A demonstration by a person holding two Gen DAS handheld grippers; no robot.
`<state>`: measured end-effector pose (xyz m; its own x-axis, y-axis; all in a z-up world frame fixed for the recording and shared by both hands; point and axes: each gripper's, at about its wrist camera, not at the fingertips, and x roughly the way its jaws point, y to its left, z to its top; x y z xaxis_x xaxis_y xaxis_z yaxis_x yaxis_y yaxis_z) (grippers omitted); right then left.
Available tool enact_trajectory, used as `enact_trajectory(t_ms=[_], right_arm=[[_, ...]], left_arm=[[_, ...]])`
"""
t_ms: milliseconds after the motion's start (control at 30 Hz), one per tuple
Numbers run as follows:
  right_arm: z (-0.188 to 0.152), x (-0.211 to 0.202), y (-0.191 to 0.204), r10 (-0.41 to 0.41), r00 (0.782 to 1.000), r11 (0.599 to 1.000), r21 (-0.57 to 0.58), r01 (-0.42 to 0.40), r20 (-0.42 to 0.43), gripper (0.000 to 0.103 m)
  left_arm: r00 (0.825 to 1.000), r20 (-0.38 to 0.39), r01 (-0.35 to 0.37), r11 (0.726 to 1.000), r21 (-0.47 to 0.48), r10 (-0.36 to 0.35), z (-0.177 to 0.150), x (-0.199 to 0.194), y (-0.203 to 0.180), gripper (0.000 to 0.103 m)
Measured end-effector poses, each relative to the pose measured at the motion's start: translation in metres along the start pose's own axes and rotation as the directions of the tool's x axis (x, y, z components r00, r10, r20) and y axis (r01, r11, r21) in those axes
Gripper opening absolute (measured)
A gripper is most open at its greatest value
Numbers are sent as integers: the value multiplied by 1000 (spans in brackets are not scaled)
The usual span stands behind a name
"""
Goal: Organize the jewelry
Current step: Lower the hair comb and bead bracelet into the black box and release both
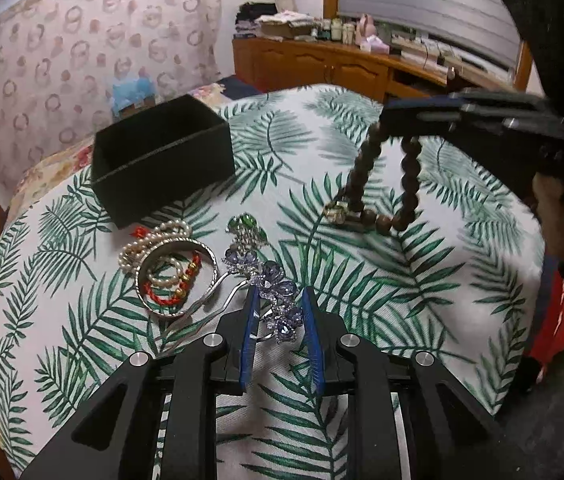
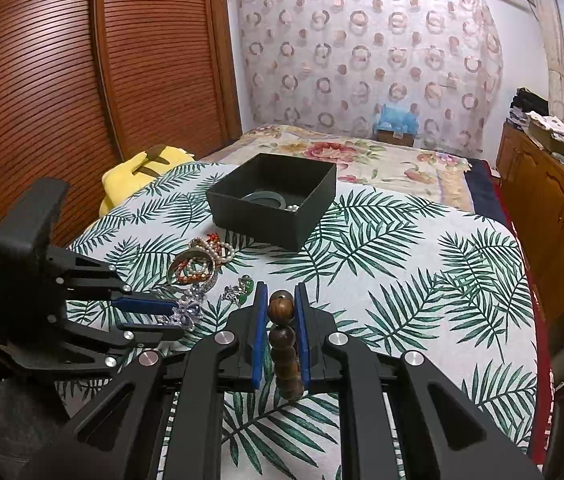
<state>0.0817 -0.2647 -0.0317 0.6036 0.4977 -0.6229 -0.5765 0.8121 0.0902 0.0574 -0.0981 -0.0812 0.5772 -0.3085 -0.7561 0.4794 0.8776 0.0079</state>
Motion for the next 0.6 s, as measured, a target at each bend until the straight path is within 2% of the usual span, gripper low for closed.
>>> enact_trajectory(t_ms=[200, 600], right_arm=[[15, -8, 3, 1, 999, 1000, -21, 0, 35, 15], [65, -27, 6, 1, 992, 997, -78, 9, 130, 15]], left_arm=[[998, 55, 10, 999, -31, -8, 12, -15, 5, 18], [989, 148, 37, 995, -90, -23, 39, -30, 29, 18]])
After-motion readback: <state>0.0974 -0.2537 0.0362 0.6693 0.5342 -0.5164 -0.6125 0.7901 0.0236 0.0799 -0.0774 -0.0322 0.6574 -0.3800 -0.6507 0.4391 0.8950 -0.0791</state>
